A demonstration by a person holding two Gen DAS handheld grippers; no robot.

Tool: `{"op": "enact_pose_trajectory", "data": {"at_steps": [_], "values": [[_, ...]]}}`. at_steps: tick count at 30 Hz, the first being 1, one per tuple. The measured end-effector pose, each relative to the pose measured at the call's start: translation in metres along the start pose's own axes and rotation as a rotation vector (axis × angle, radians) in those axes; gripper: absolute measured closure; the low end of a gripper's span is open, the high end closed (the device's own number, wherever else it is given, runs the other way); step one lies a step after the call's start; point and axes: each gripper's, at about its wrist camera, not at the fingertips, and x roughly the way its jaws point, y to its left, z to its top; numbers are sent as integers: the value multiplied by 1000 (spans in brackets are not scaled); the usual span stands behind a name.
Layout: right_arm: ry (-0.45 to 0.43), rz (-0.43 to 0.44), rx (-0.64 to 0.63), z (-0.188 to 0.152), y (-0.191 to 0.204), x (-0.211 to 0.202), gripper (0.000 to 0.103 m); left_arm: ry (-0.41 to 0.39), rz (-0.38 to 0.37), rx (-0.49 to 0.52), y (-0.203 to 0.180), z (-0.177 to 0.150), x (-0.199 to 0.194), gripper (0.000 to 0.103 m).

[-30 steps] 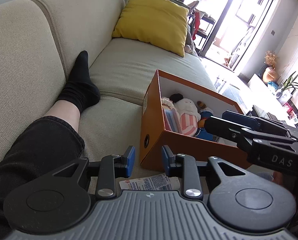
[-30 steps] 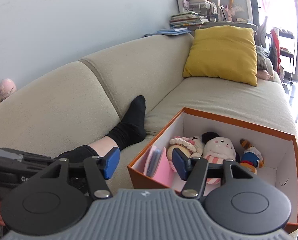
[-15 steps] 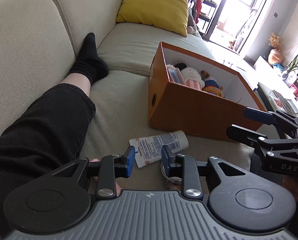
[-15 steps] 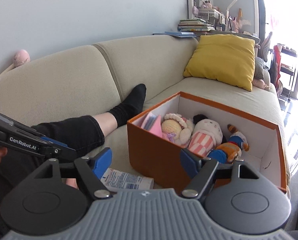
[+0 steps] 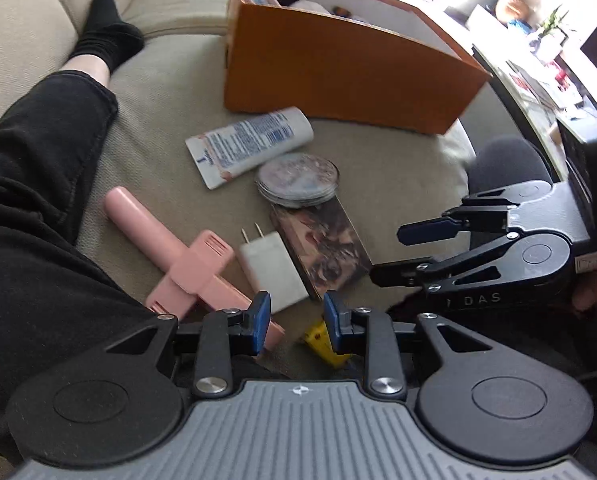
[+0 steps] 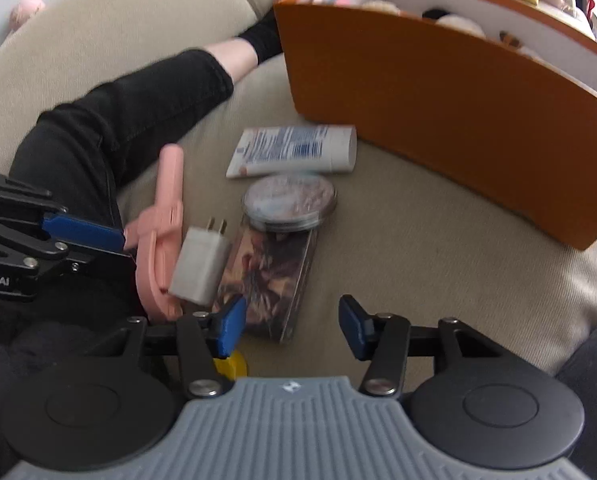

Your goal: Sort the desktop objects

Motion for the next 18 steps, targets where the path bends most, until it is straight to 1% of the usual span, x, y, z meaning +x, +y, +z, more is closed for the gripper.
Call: {"op": "enact_pose_trajectory", "data": {"at_steps": [4,6,7,9,10,11,13,14,16,18], "values": [[108,161,72,-16,0,14,48,118,-9,50,-16,-13,22,71],[157,209,96,-18,0,23,48,163,-5,58,-19,-18,30,71],[176,227,102,-19,1,27,48,169,-10,63,-19,-19,31,71],[210,234,109,-20,5,35,48,184,-32,51,-17,-19,35,71],[222,231,111,-20,6,38,48,194,-45,42,-16,-19,39,74],[229,218,112,-20,7,40,51,205,-52,36,-16,-19,44,76],[234,204,121,-21,7,44,55,218,-57,21,-16,-20,51,85],[234,205,131,-22,5,45,57,221,-55,14,-16,-20,54,87],[229,217,152,-24,2,47,59,227,-74,-14,-13,-20,58,90],[224,250,184,-26,-2,49,59,219,-83,-31,-11,-21,58,91]]}}
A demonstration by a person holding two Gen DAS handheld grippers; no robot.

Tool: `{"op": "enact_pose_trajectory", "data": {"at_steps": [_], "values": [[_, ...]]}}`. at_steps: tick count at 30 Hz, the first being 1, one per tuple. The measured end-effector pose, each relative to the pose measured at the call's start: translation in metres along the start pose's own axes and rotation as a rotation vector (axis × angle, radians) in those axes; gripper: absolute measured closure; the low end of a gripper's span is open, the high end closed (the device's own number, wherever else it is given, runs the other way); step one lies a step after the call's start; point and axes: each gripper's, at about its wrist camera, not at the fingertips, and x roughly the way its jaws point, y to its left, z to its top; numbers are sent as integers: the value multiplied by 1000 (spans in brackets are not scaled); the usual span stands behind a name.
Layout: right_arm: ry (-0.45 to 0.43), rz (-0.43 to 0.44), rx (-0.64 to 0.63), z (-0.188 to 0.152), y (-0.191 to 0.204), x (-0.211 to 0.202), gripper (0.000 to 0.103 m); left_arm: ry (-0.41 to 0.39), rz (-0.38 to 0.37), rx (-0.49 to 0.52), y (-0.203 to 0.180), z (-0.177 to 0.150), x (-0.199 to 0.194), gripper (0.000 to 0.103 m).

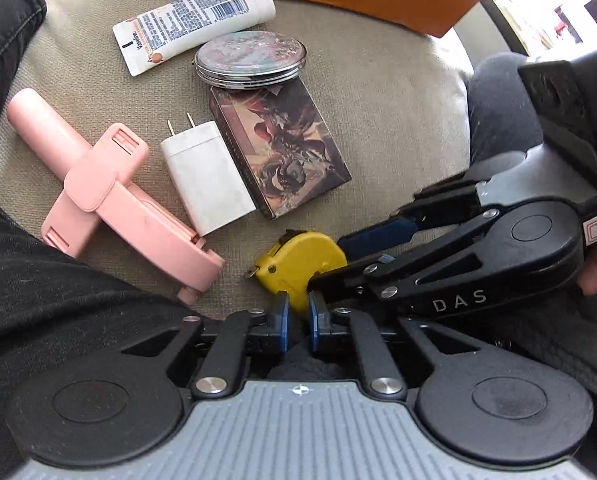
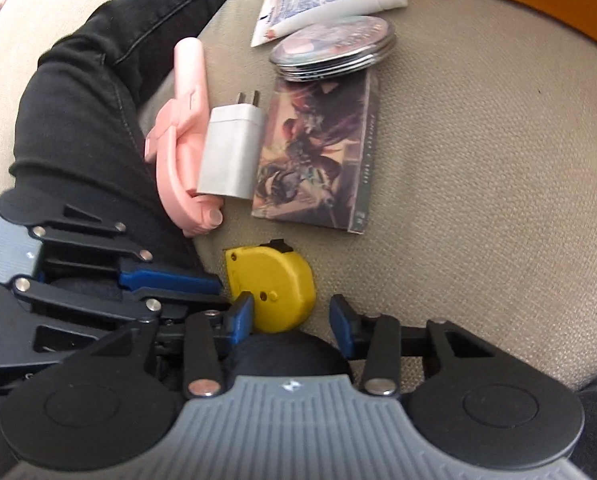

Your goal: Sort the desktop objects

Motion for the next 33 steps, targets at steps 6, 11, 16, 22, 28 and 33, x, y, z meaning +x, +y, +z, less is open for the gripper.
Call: {"op": "enact_pose_trajectory", "data": {"at_steps": [6,11,16,22,28,33], "values": [[-18,107,37,-2,-5,7,72,-6,38,11,-1,-5,-3,100],[-49,79,9,-8,6,-1,76,-15,2,-17,6,-6,-7,101],[-106,-4,-18,-8,10,-16,77,-23,-11,0,1,10,-5,103],[-179,-19,32,6,-8,-37,88,-118,-21,-11,1,39,-9,103],[-246,-113,20,22,-21,-65,102,-122,-43,32,-17,54,2,103],[-192,-110,6,13,-25,-68,92,-113,-30,47,-8,45,-20,103]]}}
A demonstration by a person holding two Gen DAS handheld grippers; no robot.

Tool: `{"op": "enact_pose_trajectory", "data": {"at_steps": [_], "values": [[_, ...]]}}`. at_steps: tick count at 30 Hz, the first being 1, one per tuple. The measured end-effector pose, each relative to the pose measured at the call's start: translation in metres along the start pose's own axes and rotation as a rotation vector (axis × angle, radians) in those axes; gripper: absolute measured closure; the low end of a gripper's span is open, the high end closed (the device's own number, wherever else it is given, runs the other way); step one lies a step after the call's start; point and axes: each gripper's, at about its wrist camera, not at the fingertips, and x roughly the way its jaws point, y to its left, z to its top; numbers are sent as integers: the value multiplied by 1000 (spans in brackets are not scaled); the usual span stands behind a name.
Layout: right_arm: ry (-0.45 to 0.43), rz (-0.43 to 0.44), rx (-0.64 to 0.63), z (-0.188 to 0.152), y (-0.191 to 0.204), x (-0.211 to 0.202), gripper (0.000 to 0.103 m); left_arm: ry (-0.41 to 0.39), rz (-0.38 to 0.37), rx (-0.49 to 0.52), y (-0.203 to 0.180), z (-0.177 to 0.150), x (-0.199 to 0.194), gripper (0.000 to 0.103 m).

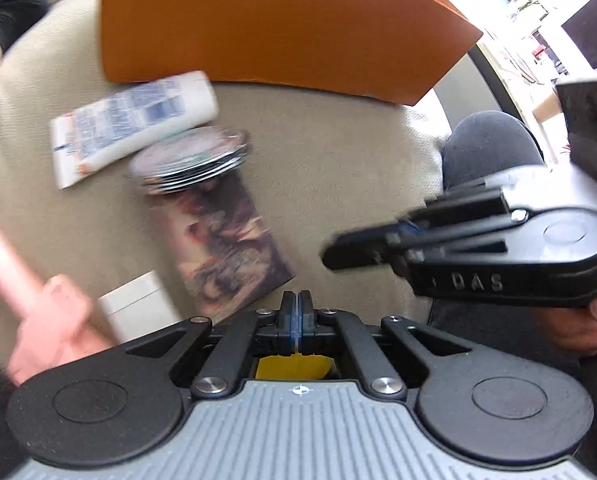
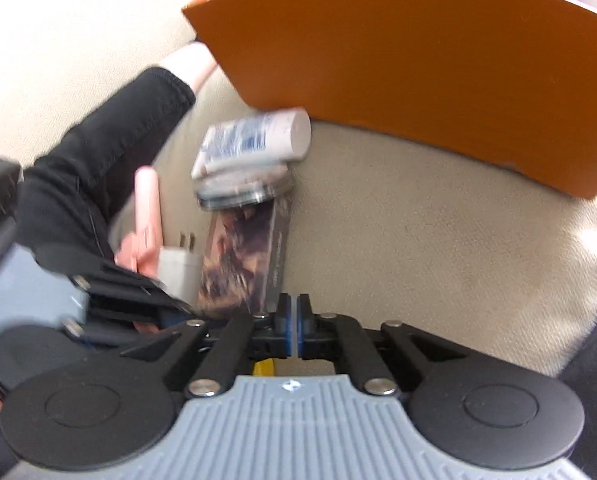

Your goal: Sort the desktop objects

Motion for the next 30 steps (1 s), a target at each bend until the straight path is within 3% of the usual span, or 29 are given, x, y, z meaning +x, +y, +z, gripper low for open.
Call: {"op": "enact_pose_trajectory", "data": {"at_steps": [5,13,16,18,19,22,27,30], "values": [[79,47,-85,-17,15,7,60,3,28,8,14,-18,-26,103],[261,36,-101,-32,45,42,44,3,38,-29,20,-30,-27,95],[268,8,-70,-32,49,46,45,7,39,-42,18,-30,-17,95],[246,-6,-6,-31,43,45,60,8,45,-53,21,-30,-16,95],[232,-9,40,-31,39,44,73,13,49,-61,22,-31,-15,95],[192,11,155,-33,24,37,78,38,53,-56,20,-30,-7,95],[113,-33,195,-34,15,20,79,67,34,-25,8,-21,13,95],[66,-64,225,-32,6,9,80,36,38,-20,4,-13,14,95]]}}
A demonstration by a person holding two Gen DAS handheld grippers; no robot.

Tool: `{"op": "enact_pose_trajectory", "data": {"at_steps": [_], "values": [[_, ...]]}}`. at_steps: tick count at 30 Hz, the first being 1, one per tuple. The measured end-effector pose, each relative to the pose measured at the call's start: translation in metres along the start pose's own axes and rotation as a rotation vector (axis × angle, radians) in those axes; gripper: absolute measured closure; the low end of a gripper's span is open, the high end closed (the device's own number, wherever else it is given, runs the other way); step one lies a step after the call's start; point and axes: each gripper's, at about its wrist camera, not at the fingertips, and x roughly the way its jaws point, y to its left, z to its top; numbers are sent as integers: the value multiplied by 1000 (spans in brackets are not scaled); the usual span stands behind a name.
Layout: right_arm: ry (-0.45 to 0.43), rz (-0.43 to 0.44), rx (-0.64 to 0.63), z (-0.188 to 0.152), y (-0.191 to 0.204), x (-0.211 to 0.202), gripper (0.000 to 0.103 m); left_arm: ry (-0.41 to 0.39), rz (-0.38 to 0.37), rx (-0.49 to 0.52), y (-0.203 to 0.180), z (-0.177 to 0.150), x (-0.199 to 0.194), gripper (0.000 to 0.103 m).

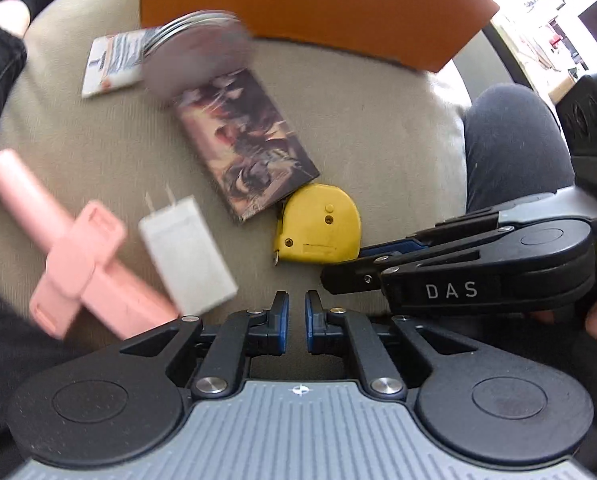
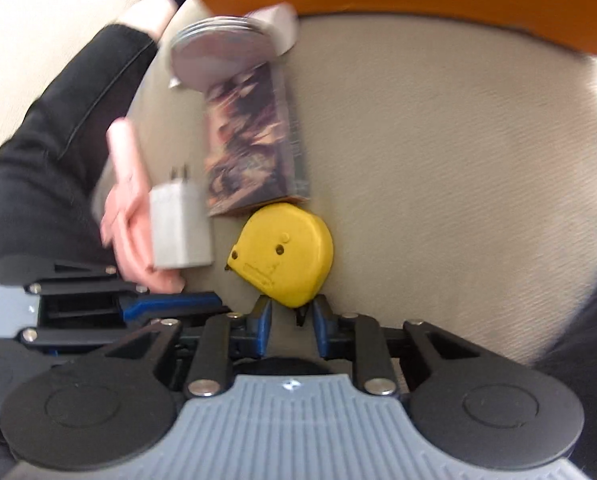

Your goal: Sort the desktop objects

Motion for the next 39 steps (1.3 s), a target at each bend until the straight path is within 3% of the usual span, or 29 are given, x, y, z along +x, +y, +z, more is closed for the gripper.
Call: {"op": "enact_pose_trajectory", "data": {"at_steps": [6,9,10,14,18,23,25,32,35,36,39], "values": [[-129,-56,46,23,-19,-18,82,-151,11,-96,13,14,-18,93],[-206,-78,37,36,-27,-25,82,-226,31,-179,27,18,-27,69],[-221,-91,29,40,-28,-27,82,-244,44,-183,28,19,-29,67],[-245,-68,-6,49,-28,-38,78,-253,82,-149,28,23,-27,66],[-247,-17,-41,45,-30,-48,76,-258,56,-203,38,30,-23,50],[-210,27,-61,45,-3,-32,71,-288,125,-156,47,44,-28,47],[-210,33,-76,46,5,-31,70,-262,133,-94,50,52,-27,39],[-184,28,-129,53,24,-19,70,-179,106,66,51,77,-14,38],[-161,22,-132,57,28,-8,71,-139,88,84,54,85,-3,36],[-157,21,-134,58,29,-6,71,-133,77,83,56,88,-1,30],[-148,17,-136,59,28,-2,70,-102,17,63,64,95,5,25]]}}
